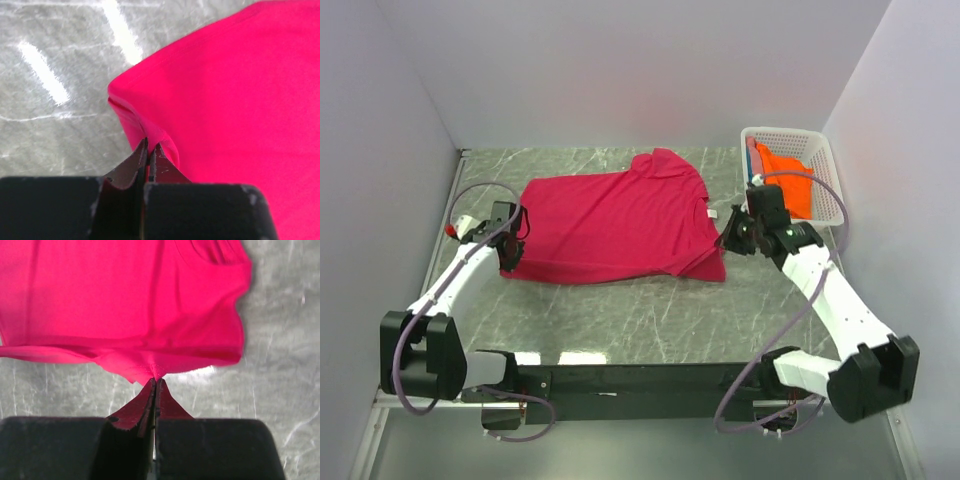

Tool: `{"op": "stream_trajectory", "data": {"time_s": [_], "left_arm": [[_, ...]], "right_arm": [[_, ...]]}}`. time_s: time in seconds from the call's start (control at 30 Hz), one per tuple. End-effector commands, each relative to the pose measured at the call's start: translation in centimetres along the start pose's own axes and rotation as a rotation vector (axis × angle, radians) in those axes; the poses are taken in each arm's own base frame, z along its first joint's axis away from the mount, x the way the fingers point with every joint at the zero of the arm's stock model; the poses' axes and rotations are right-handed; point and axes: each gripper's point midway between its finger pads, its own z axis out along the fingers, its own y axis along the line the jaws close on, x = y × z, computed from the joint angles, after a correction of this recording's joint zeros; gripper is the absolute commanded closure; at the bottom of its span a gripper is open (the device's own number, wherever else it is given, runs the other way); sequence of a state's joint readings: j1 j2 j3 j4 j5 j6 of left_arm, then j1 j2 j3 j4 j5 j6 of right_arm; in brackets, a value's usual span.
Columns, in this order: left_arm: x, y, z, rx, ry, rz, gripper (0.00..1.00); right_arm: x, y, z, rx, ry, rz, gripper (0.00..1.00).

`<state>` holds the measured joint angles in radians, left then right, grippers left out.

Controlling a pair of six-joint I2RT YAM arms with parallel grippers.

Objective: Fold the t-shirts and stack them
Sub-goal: Fold the tshirt

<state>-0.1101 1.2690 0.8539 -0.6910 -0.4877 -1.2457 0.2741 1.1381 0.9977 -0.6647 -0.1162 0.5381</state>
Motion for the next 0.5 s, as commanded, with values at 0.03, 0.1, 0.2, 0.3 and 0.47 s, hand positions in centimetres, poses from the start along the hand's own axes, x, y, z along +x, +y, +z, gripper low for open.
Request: {"op": "stream_trajectory", "data": {"time_s": [0.03, 0.1, 0.2, 0.3, 0.47], "left_arm": [[-1.8, -1.7, 0.9, 0.017, -0.031, -0.045, 1.0], [-2.2, -2.2, 1.2, 0.018, -0.034, -0.064, 1.0], [-2.9, -3.0, 1.6, 0.014, -0.058, -0.08, 1.0], [-3.1, -3.6, 2.1, 0.01, -0.071, -0.084, 1.0], [-2.6, -4.1, 3.4, -0.003, -0.059, -0.065, 0.99]], "right_arm": [[-3.6, 1.3, 0.8, -0.003, -0.058, -0.057, 1.0], [-4.3, 1.0, 1.7, 0.028, -0.051, -0.062, 1.0], [-5.4, 0.8, 2.8, 0.053, -0.061, -0.064, 1.0], [-6.4, 0.6, 4.0, 0.078, -0.079, -0.067, 1.0], [-9.0, 0.9, 5.6, 0.089, -0.15, -0.098, 1.0]]}}
